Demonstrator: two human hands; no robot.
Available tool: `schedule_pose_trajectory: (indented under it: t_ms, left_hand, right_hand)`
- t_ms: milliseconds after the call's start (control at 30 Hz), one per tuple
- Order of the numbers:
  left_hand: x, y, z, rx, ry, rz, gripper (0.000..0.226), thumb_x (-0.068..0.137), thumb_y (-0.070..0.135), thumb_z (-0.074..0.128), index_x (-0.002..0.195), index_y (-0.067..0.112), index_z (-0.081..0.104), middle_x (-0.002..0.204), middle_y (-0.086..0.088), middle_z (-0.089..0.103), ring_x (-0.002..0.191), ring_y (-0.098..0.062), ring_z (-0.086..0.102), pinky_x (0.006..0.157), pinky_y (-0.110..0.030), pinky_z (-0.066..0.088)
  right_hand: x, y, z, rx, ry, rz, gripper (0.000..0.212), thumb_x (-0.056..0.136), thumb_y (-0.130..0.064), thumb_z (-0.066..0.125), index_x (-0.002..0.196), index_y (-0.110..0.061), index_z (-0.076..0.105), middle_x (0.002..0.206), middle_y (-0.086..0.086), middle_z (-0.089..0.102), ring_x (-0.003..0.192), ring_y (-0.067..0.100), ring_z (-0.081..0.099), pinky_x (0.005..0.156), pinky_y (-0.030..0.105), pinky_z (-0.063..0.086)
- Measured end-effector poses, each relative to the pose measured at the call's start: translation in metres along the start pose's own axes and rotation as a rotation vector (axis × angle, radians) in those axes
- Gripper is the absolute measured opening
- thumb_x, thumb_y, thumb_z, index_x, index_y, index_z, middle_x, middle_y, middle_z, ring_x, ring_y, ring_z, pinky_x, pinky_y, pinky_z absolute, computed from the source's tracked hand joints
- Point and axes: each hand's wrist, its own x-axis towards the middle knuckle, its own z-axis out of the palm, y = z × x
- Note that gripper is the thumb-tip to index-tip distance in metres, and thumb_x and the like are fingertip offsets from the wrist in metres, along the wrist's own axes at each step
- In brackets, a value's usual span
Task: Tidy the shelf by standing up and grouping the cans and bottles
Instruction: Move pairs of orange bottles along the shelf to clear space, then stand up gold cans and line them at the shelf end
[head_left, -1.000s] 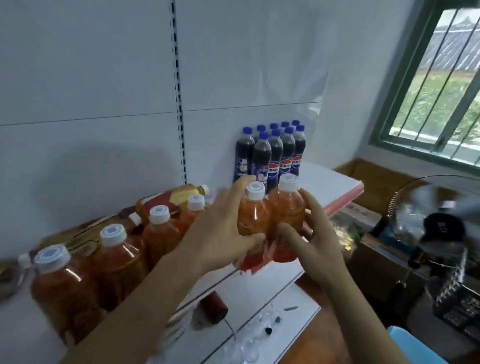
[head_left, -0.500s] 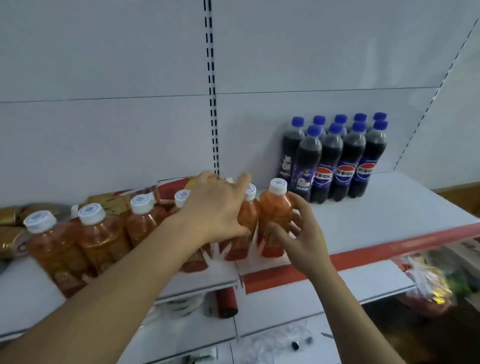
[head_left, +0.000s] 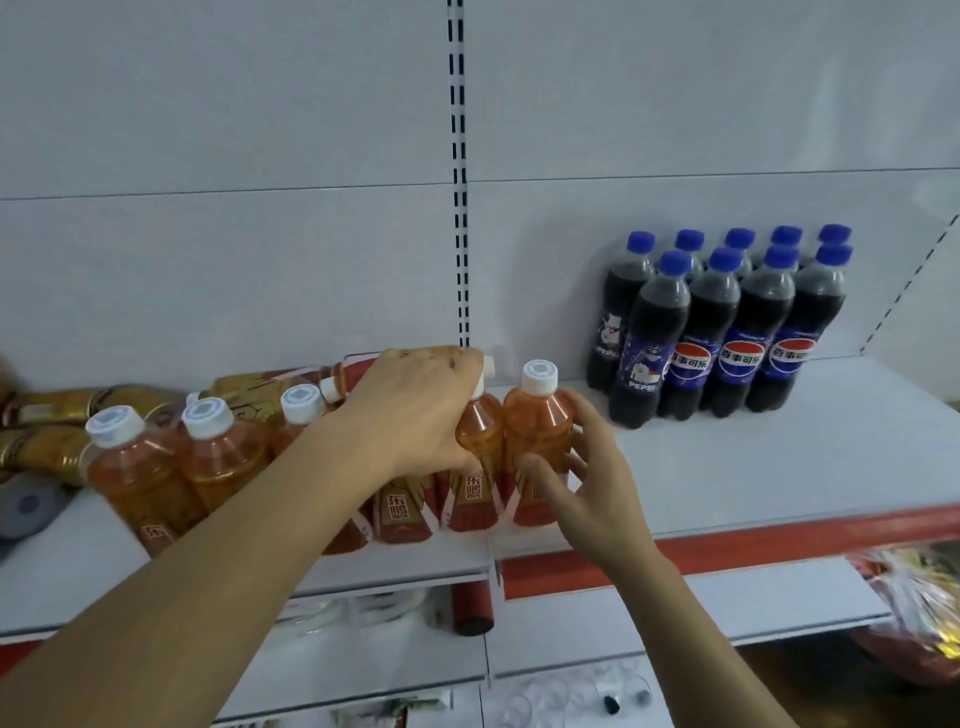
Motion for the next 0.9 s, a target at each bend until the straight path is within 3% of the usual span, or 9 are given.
schedule_pose_trajectory:
  t_ms: [133, 233, 300, 367, 467, 633, 900]
  left_hand:
    - [-0.005, 0.001, 0.000, -0.031, 0.014, -0.004, 0.113, 0.075, 0.079, 0.073, 0.160, 0.024, 0.021, 0.156, 0.000, 0.049, 0.140, -0.025, 0.050, 0.111, -0.046, 0.041]
    - [-0.013, -0.002, -0.001, -0.067, 0.063, 0.001, 0.109, 0.083, 0.083, 0.060, 0.164, 0.028, 0.012, 0.165, 0.002, 0.037, 0.149, -0.024, 0.039, 0.122, -0.049, 0.031]
    - [-0.022, -0.005, -0.003, -0.089, 0.117, -0.003, 0.100, 0.088, 0.083, 0.051, 0.164, 0.028, 0.017, 0.166, 0.003, 0.034, 0.152, -0.022, 0.034, 0.126, -0.051, 0.025]
    - [-0.032, -0.009, -0.005, -0.111, 0.192, -0.018, 0.091, 0.092, 0.080, 0.046, 0.163, 0.026, 0.025, 0.165, 0.003, 0.035, 0.153, -0.021, 0.031, 0.128, -0.054, 0.020]
    - [-0.051, -0.018, -0.008, -0.095, 0.268, -0.048, 0.084, 0.096, 0.076, 0.040, 0.160, 0.022, 0.032, 0.165, -0.001, 0.036, 0.156, -0.024, 0.026, 0.128, -0.058, 0.016]
    - [-0.103, -0.051, -0.015, -0.046, 0.332, -0.142, 0.082, 0.101, 0.072, 0.031, 0.163, 0.018, 0.029, 0.172, -0.009, 0.024, 0.163, -0.030, 0.007, 0.129, -0.061, 0.006]
    - [-0.254, -0.172, -0.004, -0.023, 0.417, -0.316, 0.078, 0.101, 0.067, 0.030, 0.154, 0.013, 0.048, 0.166, -0.015, 0.038, 0.160, -0.037, 0.021, 0.126, -0.065, 0.020]
  right_hand:
    - [0.000, 0.002, -0.004, -0.087, -0.017, -0.003, 0.080, 0.097, -0.036, 0.077, 0.161, -0.046, 0.030, 0.151, -0.021, 0.054, 0.134, 0.004, 0.058, 0.111, 0.036, 0.053]
    - [-0.003, -0.001, -0.004, -0.245, -0.029, 0.013, 0.090, 0.098, -0.055, 0.070, 0.167, -0.046, 0.013, 0.170, -0.016, 0.034, 0.140, -0.005, 0.040, 0.110, 0.026, 0.042]
    - [-0.006, -0.008, -0.005, -0.354, -0.009, -0.013, 0.094, 0.097, -0.064, 0.064, 0.169, -0.042, 0.008, 0.175, -0.015, 0.020, 0.146, -0.004, 0.028, 0.113, 0.028, 0.037]
    - [-0.007, -0.020, -0.007, -0.487, 0.069, -0.087, 0.092, 0.100, -0.067, 0.056, 0.171, -0.032, 0.010, 0.178, -0.009, 0.014, 0.159, 0.006, 0.018, 0.123, 0.039, 0.034]
    - [-0.012, -0.049, -0.004, -0.657, 0.213, -0.197, 0.085, 0.104, -0.064, 0.049, 0.169, -0.017, 0.020, 0.178, 0.005, 0.020, 0.165, 0.022, 0.015, 0.130, 0.053, 0.030]
    - [-0.036, -0.110, 0.039, -0.797, 0.249, -0.270, 0.080, 0.104, -0.061, 0.045, 0.167, -0.015, 0.025, 0.177, 0.010, 0.020, 0.166, 0.027, 0.010, 0.131, 0.059, 0.023]
    - [-0.092, -0.199, 0.189, -0.833, 0.199, -0.397, 0.075, 0.106, -0.057, 0.047, 0.166, -0.012, 0.035, 0.176, 0.013, 0.024, 0.166, 0.032, 0.012, 0.129, 0.061, 0.023]
